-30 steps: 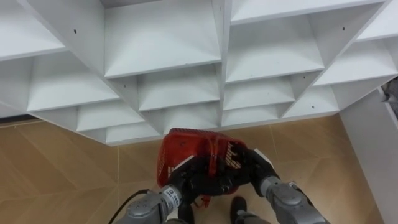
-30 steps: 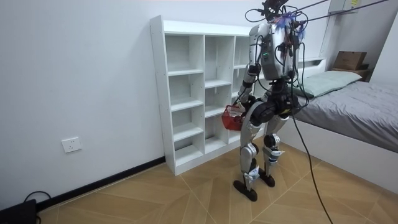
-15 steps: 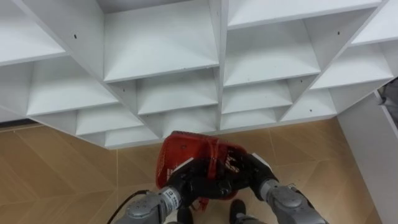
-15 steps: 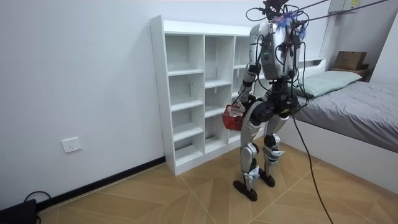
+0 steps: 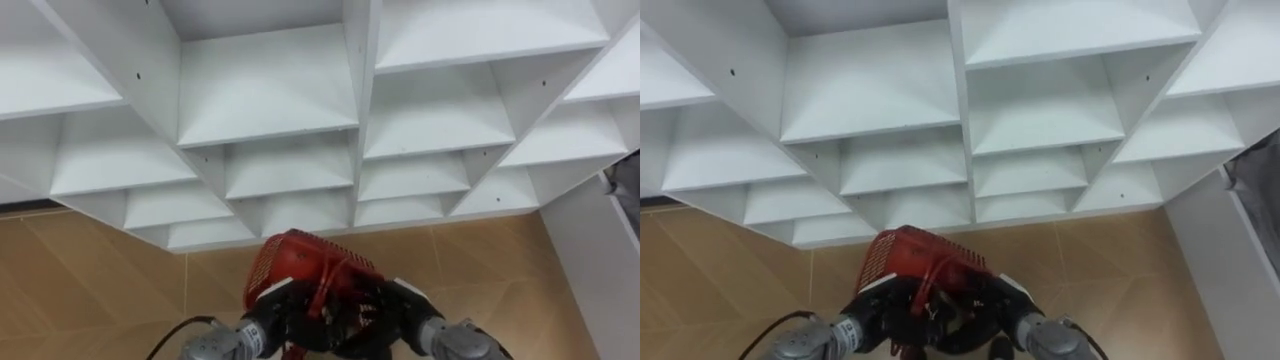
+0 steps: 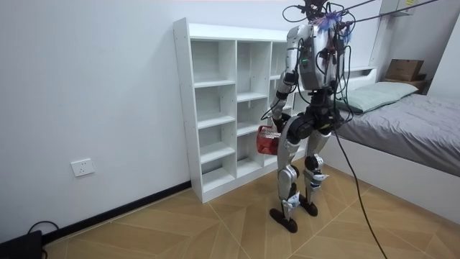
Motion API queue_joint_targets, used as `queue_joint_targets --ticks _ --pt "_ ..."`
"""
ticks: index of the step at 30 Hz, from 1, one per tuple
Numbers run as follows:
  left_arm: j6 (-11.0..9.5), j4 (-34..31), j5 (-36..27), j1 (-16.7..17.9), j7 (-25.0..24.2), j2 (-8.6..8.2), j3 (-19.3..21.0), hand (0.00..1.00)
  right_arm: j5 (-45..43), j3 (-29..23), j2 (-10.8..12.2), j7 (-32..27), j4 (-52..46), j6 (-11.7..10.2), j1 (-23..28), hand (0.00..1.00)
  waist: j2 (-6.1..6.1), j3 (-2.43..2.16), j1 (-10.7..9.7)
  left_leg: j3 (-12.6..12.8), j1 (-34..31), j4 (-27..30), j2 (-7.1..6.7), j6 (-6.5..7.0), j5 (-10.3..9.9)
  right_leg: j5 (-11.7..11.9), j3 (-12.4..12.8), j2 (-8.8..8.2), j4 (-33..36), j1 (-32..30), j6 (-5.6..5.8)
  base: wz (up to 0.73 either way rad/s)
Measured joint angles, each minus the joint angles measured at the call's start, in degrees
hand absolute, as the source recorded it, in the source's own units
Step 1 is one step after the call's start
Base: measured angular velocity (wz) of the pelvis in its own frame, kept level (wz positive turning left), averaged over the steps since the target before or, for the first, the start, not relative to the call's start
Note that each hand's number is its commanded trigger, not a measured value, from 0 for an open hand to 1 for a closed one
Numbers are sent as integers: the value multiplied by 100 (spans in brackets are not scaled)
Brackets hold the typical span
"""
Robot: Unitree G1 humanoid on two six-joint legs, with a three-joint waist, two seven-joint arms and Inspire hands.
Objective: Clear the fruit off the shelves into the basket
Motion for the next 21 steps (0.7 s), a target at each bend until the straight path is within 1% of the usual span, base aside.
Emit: queue_joint_targets --ticks 2,4,5,6,7,9,11,14,16,21 --pt "-67 31 110 140 7 26 36 100 -77 -3 -32 105 -29 -26 163 0 -25 -42 15 -20 195 -115 -7 -9 -4 -2 -20 10 -102 191 5 6" --pt "-92 193 224 199 6 18 124 100 -78 -8 -49 165 -31 -26 190 0 -31 -55 14 -22 355 -175 -13 -13 -4 -12 -16 13 -119 349 18 -2" --pt "-98 324 364 204 3 16 226 100 -80 -15 -55 212 -49 -26 207 0 -46 -72 16 -24 453 -221 -21 -15 -5 -31 -9 11 -125 429 28 0" --pt "-100 377 398 203 3 16 283 100 -88 -17 -67 233 -98 -26 237 0 -60 -93 4 -22 486 -237 -26 -15 -5 -43 -3 8 -121 449 30 0" --pt "-100 433 398 219 4 15 432 100 -92 -21 -117 270 -307 -27 335 0 -84 -114 5 -23 558 -267 -30 -16 -5 -55 3 3 -123 512 33 0" --pt "-100 468 397 306 1 14 628 100 -92 -45 -194 276 -582 -31 477 0 -90 -129 10 -21 743 -349 -40 -18 -2 -60 4 5 -211 708 40 0" --pt "-99 472 402 469 0 22 781 100 -97 -181 -228 269 -779 -35 655 0 -99 -148 -10 -27 1003 -448 -57 -17 -3 -81 6 8 -309 937 70 -2" --pt "-96 473 610 714 29 36 1094 100 -279 -498 -243 211 -992 -35 866 0 -173 -201 -23 -36 1352 -612 -97 -16 -4 -135 2 -2 -337 1219 101 0" --pt "-93 473 731 798 101 57 1097 100 -298 -581 -247 167 -992 -35 945 0 -198 -218 -23 -39 1494 -670 -99 -16 -5 -132 -32 8 -426 1387 106 5" --pt "-96 485 842 954 240 65 1117 100 -327 -647 -260 113 -984 -54 1097 0 -198 -210 -2 -50 1741 -769 -100 -22 -15 -128 -33 23 -553 1627 119 0"
